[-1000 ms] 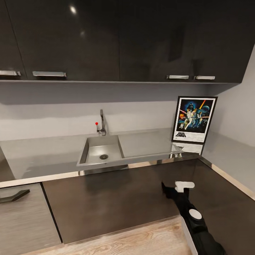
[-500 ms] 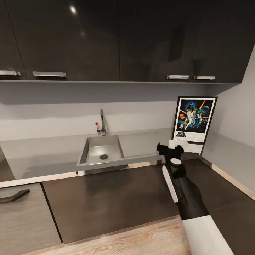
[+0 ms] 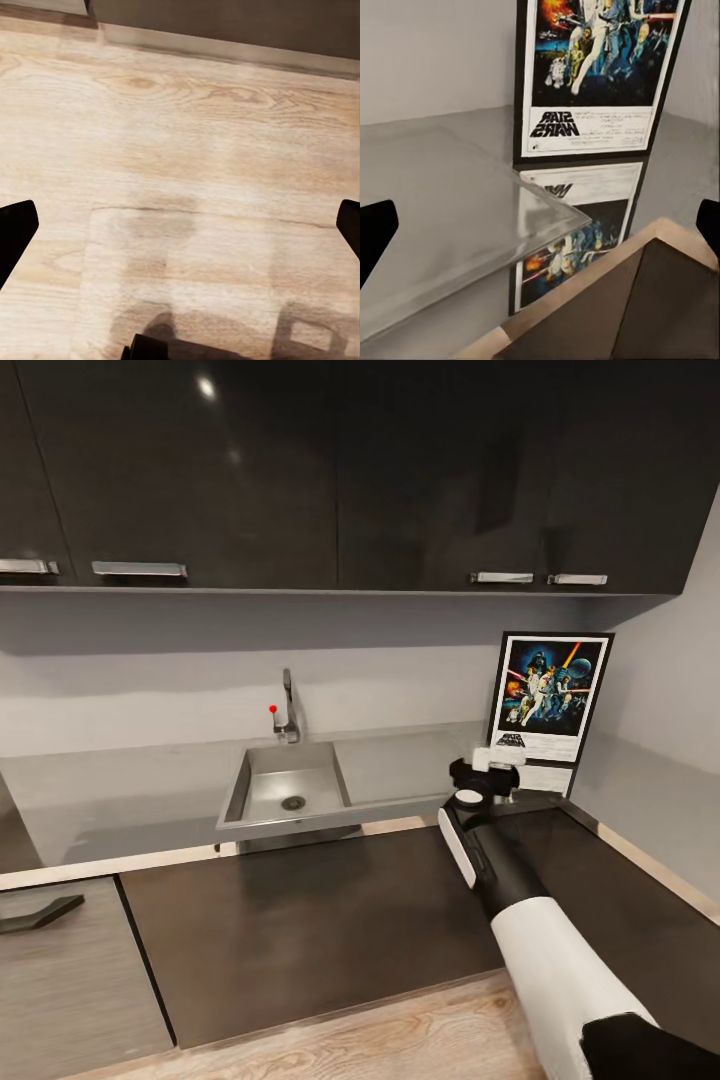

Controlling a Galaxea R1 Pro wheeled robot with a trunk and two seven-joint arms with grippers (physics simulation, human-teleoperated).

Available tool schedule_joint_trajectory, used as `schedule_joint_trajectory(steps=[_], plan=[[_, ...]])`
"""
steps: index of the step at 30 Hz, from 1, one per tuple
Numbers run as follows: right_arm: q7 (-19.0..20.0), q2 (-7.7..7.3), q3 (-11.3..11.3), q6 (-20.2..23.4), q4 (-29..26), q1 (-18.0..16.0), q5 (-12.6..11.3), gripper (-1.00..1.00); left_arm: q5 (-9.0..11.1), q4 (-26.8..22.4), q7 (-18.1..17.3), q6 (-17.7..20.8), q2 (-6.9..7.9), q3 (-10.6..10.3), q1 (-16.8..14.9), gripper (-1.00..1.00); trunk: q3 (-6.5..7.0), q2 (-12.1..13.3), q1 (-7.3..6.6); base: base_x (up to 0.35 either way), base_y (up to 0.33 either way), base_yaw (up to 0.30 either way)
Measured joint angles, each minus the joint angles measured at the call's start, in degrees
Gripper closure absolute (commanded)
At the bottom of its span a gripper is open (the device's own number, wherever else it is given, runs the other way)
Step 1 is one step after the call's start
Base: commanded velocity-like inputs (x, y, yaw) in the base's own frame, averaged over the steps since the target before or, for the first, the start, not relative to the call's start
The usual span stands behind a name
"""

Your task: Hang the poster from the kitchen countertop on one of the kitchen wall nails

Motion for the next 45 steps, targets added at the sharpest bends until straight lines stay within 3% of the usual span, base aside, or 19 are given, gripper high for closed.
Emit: schedule_joint_trajectory(steps=[5, 10, 13, 24, 30, 37, 45], plan=[[-3.0, -0.02, -0.2, -3.8, 6.9, -2.0, -1.3, -1.00, 0.0, 0.0, 0.0, 0.0, 0.01, 0.0, 0.0, -1.00, 0.00, 0.0, 0.00, 0.000, 0.000, 0.000], [-3.5, 0.00, -0.2, -5.7, 8.5, -2.5, -2.9, -1.00, 0.1, 0.0, 0.0, 0.0, 0.01, 0.1, 0.0, -1.00, 0.00, 0.0, -0.01, 0.041, -0.034, 0.000], [-3.7, -0.02, -0.3, -6.2, 9.0, -2.6, -3.6, -1.00, 0.0, 0.0, -0.1, 0.1, 0.02, 1.7, 0.0, -1.00, 0.00, 0.0, -0.02, 0.197, -0.176, 0.000], [-3.7, -0.03, -0.3, -6.3, 10.9, -3.5, -4.9, -1.00, 0.0, 0.0, 0.0, 0.2, -0.02, 2.1, 0.0, -1.00, 0.00, 0.0, -0.03, 0.238, -0.225, 0.000], [-3.7, -0.01, -0.4, -6.8, 16.7, -7.0, -6.1, -1.00, 0.0, 0.0, 0.0, 0.2, 0.02, 2.2, 0.0, -1.00, 0.00, 0.0, -0.03, 0.242, -0.231, 0.000], [-3.7, 0.43, -0.5, -7.1, 23.1, -11.6, -6.1, -1.00, 0.0, 0.0, -0.1, 0.2, -0.02, 5.0, 0.0, -1.00, 0.00, 0.0, -0.02, 0.225, -0.210, 0.000], [-5.7, 1.57, -0.6, -9.5, 25.1, -13.5, -6.6, -1.00, 0.0, 0.0, -0.1, 0.3, -0.05, 5.5, 0.0, -1.00, 0.00, 0.0, 0.00, 0.052, -0.045, 0.000]])
